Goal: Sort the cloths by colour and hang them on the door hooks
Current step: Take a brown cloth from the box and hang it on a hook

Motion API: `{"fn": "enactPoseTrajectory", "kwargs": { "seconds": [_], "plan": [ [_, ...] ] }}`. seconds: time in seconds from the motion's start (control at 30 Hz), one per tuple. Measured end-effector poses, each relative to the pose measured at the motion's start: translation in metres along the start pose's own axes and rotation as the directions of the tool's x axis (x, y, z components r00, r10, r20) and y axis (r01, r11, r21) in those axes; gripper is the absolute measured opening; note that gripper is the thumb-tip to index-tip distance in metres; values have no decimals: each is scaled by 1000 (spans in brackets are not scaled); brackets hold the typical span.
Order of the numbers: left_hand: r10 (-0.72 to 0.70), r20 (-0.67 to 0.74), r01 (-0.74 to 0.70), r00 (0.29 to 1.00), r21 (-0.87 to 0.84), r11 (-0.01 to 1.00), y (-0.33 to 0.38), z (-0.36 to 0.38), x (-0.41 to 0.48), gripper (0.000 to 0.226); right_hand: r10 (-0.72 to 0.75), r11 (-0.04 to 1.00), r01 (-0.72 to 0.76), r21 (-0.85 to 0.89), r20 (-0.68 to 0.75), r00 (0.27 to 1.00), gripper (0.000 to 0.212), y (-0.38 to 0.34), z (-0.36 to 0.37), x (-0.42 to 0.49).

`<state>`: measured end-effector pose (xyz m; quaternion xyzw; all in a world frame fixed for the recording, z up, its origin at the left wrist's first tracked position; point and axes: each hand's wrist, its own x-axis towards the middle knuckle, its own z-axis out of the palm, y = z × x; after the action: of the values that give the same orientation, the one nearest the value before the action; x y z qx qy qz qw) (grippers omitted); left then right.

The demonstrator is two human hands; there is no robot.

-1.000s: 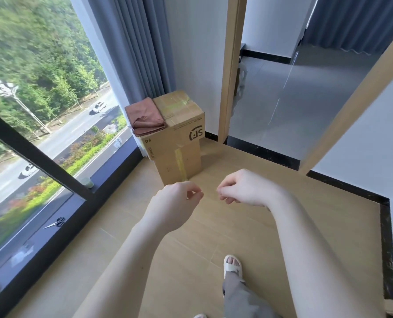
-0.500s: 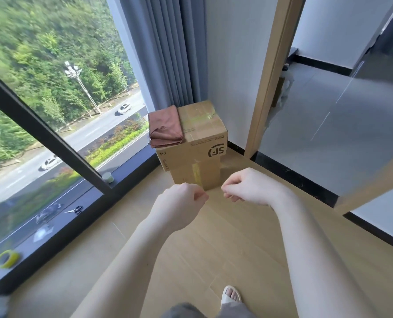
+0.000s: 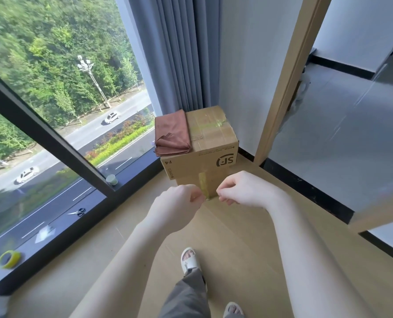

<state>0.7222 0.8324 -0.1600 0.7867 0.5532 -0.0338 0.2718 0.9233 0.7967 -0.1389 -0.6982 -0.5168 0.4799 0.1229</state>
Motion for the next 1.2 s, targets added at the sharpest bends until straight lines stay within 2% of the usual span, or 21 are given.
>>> {"fn": "enactPoseTrajectory", "kwargs": {
  "seconds": [0.27, 0.57, 0.83, 1.2],
  "plan": [
    [37, 44, -37, 998, -9, 999, -29, -34, 76, 25, 53, 998, -54, -44, -25, 998, 18, -44, -21, 67],
    [1, 56, 0, 998, -32, 999, -102, -93, 153, 25, 74, 997, -75, -26, -33, 997, 16, -107, -21, 153],
    [-8, 72, 15, 997, -94, 995, -132, -112, 191, 25, 114, 991, -113, -75, 8, 993, 16, -138, -18, 206],
    [-31, 39, 35, 999, -118, 992, -143, -134, 255, 22, 88, 992, -79, -98, 87, 992, 18, -170, -40, 289]
  ]
}}
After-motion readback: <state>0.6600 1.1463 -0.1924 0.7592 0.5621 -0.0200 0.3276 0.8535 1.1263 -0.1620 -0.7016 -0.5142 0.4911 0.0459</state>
